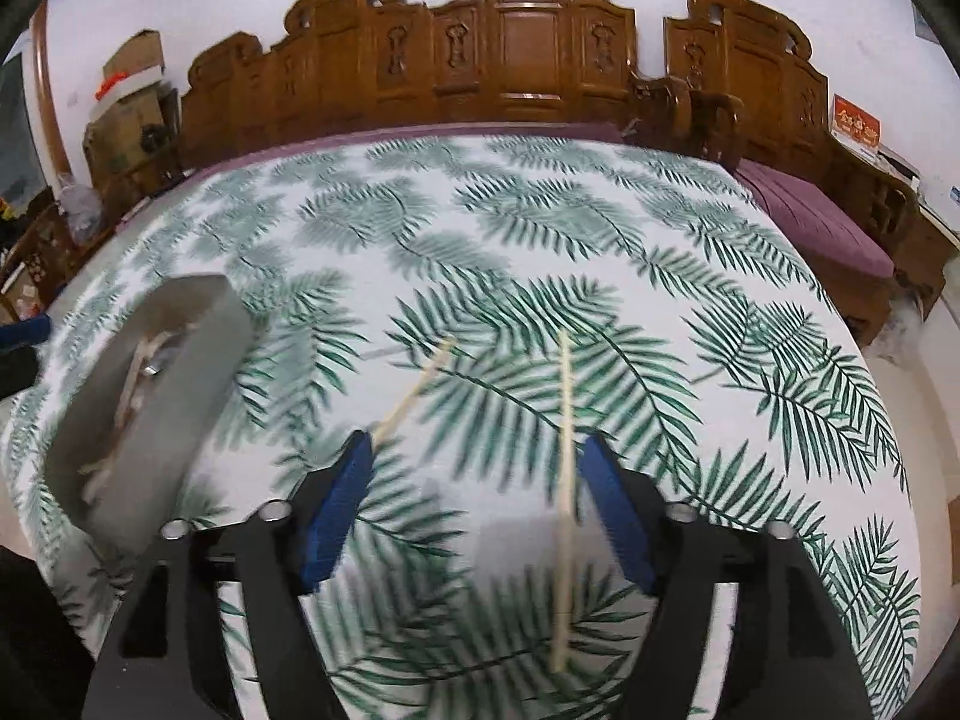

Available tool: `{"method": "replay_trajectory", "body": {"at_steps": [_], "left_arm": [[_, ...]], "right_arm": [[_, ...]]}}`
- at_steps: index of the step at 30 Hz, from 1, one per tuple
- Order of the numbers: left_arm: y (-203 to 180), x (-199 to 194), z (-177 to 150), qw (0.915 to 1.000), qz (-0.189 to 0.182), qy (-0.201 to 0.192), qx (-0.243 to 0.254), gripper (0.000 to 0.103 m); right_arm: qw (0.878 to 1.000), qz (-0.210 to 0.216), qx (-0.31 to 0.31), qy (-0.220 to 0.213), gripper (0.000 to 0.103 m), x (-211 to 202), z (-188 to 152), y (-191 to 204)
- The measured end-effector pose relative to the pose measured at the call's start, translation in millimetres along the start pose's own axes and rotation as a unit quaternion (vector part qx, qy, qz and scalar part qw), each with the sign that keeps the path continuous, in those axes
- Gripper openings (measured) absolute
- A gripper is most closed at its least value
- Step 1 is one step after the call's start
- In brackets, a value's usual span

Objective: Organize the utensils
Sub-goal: 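Grasp another wooden chopstick with the right tool, then grasp a chopstick with the left tool while the right tool holds its chopstick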

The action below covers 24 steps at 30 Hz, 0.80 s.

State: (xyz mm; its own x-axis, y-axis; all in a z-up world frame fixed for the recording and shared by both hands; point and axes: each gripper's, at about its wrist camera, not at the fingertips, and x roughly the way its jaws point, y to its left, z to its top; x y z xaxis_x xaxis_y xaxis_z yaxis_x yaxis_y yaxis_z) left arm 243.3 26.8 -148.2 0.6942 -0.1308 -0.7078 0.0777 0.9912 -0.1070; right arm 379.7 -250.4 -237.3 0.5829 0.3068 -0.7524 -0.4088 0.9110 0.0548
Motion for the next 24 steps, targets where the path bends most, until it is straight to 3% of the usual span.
{"method": "replay_trajectory", "body": {"at_steps": [4, 9, 13, 22, 24], "left_arm": [[-17, 8, -2, 0.9998, -0.008, 0.009, 0.014, 0.086], [-34, 22, -9, 0.9991, -0.014, 0.026, 0.029, 0.086], [-45, 31, -14, 0.9984, -0.014, 0.037, 0.041, 0.086], [-70, 40, -22, 0.9967, -0.016, 0.048, 0.064, 0.086], [-75, 43, -21, 0.9961, -0.019, 0.050, 0.070, 0.082]], "right_arm": [[1.000, -0.014, 0.003, 0.022, 0.041, 18, -8, -13], [0.999, -0.029, -0.008, 0.038, 0.031, 30, -16, -21], [0.999, -0.024, -0.016, 0.036, 0.007, 30, -17, -23], [0.999, 0.008, 0.006, 0.035, 0.006, 23, -20, -43], [0.999, 0.013, 0.016, 0.032, 0.006, 20, -19, -50]]}}
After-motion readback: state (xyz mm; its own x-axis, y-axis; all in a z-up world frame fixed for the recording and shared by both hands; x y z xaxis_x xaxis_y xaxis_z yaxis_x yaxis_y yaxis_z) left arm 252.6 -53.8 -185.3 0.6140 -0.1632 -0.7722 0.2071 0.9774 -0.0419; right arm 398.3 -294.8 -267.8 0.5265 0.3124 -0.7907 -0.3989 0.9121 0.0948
